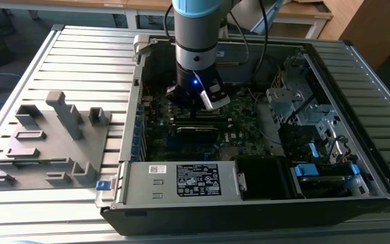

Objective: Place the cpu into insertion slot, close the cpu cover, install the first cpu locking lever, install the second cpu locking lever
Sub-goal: 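Install the second cpu locking lever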

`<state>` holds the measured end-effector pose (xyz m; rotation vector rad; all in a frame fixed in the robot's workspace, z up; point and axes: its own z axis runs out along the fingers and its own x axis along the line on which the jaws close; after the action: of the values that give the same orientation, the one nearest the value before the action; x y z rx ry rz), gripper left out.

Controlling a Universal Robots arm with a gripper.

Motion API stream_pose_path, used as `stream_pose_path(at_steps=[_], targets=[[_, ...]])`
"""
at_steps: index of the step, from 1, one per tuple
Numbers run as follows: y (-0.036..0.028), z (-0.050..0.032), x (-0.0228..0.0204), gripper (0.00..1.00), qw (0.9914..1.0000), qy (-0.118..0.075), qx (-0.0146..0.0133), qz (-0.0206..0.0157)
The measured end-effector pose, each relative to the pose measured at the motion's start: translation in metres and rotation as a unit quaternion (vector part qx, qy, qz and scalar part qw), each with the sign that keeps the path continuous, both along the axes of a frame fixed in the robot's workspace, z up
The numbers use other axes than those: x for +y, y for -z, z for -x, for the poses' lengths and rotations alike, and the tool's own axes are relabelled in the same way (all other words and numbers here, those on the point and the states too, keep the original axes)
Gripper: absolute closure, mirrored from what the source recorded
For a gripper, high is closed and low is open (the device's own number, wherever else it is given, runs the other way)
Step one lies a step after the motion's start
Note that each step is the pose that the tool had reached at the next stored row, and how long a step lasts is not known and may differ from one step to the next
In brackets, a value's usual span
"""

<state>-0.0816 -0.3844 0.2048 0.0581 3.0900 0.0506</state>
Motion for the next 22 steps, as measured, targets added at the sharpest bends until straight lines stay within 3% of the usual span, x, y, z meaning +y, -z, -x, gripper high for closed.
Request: stream_pose_path(at_steps=[12,17,18,22], targets=[[0.0009,0.0001,0.0005,0.89,1.0,0.0,0.0,-0.0008],[0.0013,0.0018,0.0032,0.89,1.0,0.0,0.0,-0.001],[0.0021,0.003,0.0054,0.89,1.0,0.0,-0.0001,-0.0015],[0.004,0.0037,0.0063,0.89,1.0,0.0,0.0,-0.0015]])
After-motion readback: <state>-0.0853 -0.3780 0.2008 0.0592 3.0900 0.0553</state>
